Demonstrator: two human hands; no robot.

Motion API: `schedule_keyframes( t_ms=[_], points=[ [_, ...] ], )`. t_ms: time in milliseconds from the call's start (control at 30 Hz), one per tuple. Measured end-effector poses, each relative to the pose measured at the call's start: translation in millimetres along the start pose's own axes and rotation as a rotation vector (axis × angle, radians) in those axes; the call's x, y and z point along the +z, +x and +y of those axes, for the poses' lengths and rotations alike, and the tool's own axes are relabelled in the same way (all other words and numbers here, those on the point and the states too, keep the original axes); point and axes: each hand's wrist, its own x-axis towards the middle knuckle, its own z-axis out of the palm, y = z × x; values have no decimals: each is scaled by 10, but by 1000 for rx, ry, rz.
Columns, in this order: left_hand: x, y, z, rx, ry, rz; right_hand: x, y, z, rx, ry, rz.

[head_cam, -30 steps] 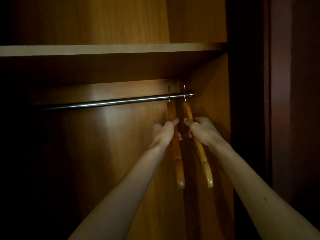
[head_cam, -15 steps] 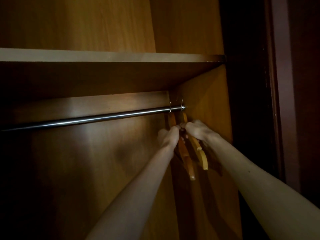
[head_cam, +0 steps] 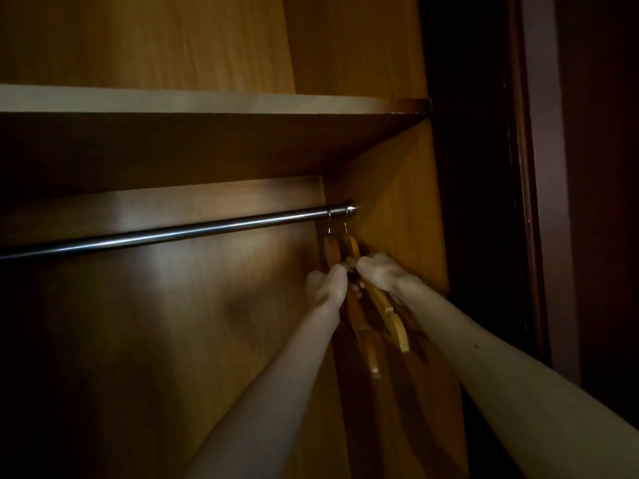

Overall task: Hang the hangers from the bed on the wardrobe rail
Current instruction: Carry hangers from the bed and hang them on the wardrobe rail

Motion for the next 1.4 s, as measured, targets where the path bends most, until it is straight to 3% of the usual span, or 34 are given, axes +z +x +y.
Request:
schedule_keyframes(
  t_ms=[333,500,600,700,900,1267,1400],
  points=[
    [4,-337,-335,83,16,-30,150,-316,485,-53,98,100],
    [-53,-871,-979,365,-18,200,360,-991,1064,-181,89,322],
    [-123,-1232,-1522,396,-13,147,506,-1498,1616,-271,118,388],
    [-144,-1514,-2214,266,100,29,698,-1889,2287,-206,75,343],
    [9,-2139,-3385,-98,385,-284,1146,-2516,3562,129,-7,148],
    [306,-3539,-5051,-676,628,-820,1433,-4216,5099,793,-234,10],
    [150,-4076,-5594,-795,901,-1211,1515,-5083,5483,1072,-181,-81]
  ],
)
